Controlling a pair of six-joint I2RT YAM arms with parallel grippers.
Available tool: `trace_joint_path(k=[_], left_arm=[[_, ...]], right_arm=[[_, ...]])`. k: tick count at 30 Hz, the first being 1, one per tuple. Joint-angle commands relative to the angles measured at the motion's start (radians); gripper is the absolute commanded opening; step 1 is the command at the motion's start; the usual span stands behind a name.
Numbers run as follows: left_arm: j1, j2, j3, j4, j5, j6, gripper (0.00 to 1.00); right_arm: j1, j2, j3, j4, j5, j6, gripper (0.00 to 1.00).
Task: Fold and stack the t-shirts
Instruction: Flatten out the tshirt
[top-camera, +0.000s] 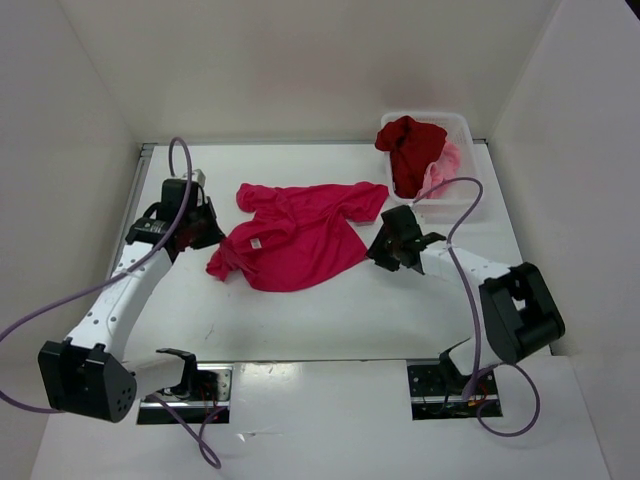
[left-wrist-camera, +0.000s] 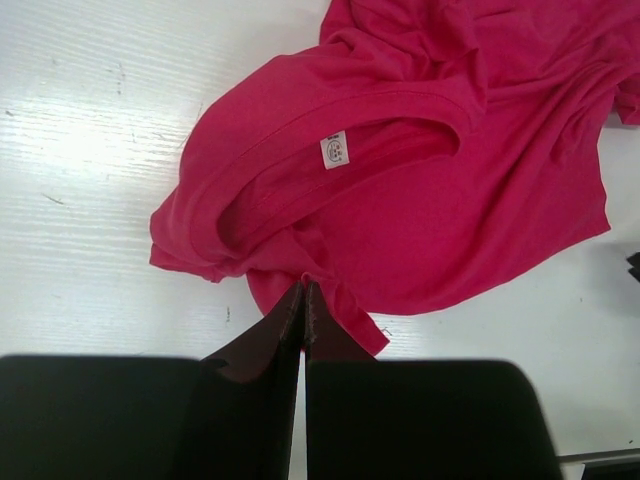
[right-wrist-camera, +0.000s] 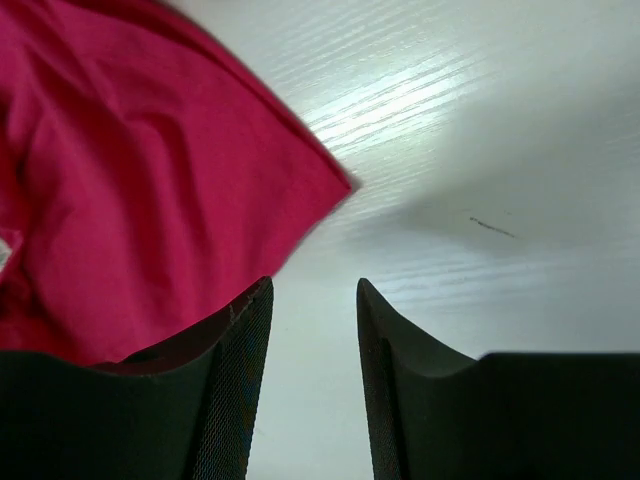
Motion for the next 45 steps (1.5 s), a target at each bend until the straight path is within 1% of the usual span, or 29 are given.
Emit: trace_joint_path(k=[1,6,9,12,15,16,17,19,20,21,23,24,25,26,27,29,30,31,32,33,34,36,37,38,39,40,41,43,45], left_arm=[[0.006,0.014,-0.004,0.037,0.042,0.0,0.06],[0.006,0.014,-0.013,0.046,0.069,-0.009,0.06],[0.006,0.004,-0.023,0.046,0.069,-0.018,0.06],[0.006,-0.005,-0.023,0.046,0.069,-0.018,0.06],[0.006,-0.015,-0.035,0.055,0.069,-0.039,0.06],[0.006,-0.015,-0.035,0.064,0.069,-0.039,0.06],[0.006,-0.015,-0.045,0.064,0.079,-0.053,0.06],[0.006,-0.024,-0.046,0.092,0.079,-0.087,0.05],[0.006,-0.024,-0.046,0.092,0.089,-0.099,0.05],[0.006,-0.024,-0.032,0.101,0.089,-0.111,0.05],[0.006,-0.033,0.006,0.101,0.089,-0.136,0.03],[0.031,-0.033,0.031,0.09,0.089,-0.136,0.02],[0.051,-0.045,0.089,0.09,0.089,-0.147,0.02],[0.071,-0.055,0.126,0.081,0.103,-0.147,0.02],[0.085,-0.055,0.167,0.064,0.103,-0.147,0.02],[0.094,-0.044,0.267,0.044,0.071,-0.147,0.02],[0.094,-0.032,0.369,0.035,0.059,-0.147,0.02],[0.094,-0.022,0.429,0.035,0.022,-0.13,0.02],[0.094,-0.013,0.491,0.021,-0.002,-0.107,0.02],[0.094,0.008,0.555,0.005,-0.03,-0.095,0.02],[0.094,0.022,0.685,-0.006,-0.088,-0.081,0.02],[0.094,0.047,0.802,-0.029,-0.154,-0.038,0.02],[0.094,0.06,0.848,-0.04,-0.191,-0.023,0.01],[0.094,0.06,0.922,-0.04,-0.266,-0.009,0.01],[0.094,0.073,0.956,-0.04,-0.292,0.022,0.01],[0.094,0.085,0.985,-0.04,-0.311,0.036,0.01],[0.094,0.085,1.005,-0.04,-0.352,0.048,0.01],[0.094,0.123,1.043,-0.029,-0.384,0.082,0.01],[0.094,0.169,1.054,-0.017,-0.397,0.103,0.01]], right_arm=[[0.005,0.067,-0.013,0.087,0.004,0.039,0.45],[-0.007,0.112,-0.003,0.151,0.036,0.052,0.45],[-0.007,0.191,0.022,0.161,-0.001,0.061,0.45],[-0.007,0.214,0.01,0.202,-0.01,0.082,0.41],[-0.007,0.269,0.019,0.216,0.01,0.091,0.33],[-0.007,0.285,0.043,0.216,0.01,0.092,0.28],[-0.007,0.302,0.057,0.225,0.01,0.092,0.16],[-0.007,0.326,0.107,0.216,0.01,0.082,0.01],[0.002,0.326,0.126,0.181,0.01,0.073,0.01],[0.02,0.302,0.141,0.159,0.049,0.064,0.01],[0.077,0.163,0.18,0.1,0.089,0.035,0.01],[0.095,0.097,0.192,0.026,0.106,0.024,0.01],[0.111,-0.056,0.221,-0.011,0.157,0.015,0.01],[0.122,-0.133,0.241,-0.046,0.183,-0.009,0.01],[0.122,-0.201,0.269,-0.115,0.203,-0.023,0.01],[0.113,-0.317,0.4,-0.193,0.261,-0.063,0.01],[0.1,-0.328,0.457,-0.23,0.274,-0.11,0.01],[0.1,-0.329,0.571,-0.282,0.284,-0.137,0.01],[0.1,-0.329,0.626,-0.298,0.295,-0.158,0.01],[0.1,-0.329,0.673,-0.298,0.309,-0.198,0.01],[0.1,-0.329,0.76,-0.298,0.309,-0.218,0.01],[0.1,-0.312,0.853,-0.298,0.332,-0.276,0.01],[0.1,-0.3,0.96,-0.312,0.341,-0.296,0.01],[0.1,-0.287,1.009,-0.312,0.341,-0.322,0.01],[0.1,-0.254,1.06,-0.312,0.352,-0.35,0.01],[0.1,-0.229,1.162,-0.312,0.352,-0.388,0.01],[0.088,-0.206,1.204,-0.325,0.352,-0.405,0.01],[0.067,-0.133,1.275,-0.313,0.302,-0.419,0.01],[0.04,-0.08,1.287,-0.277,0.251,-0.419,0.01]])
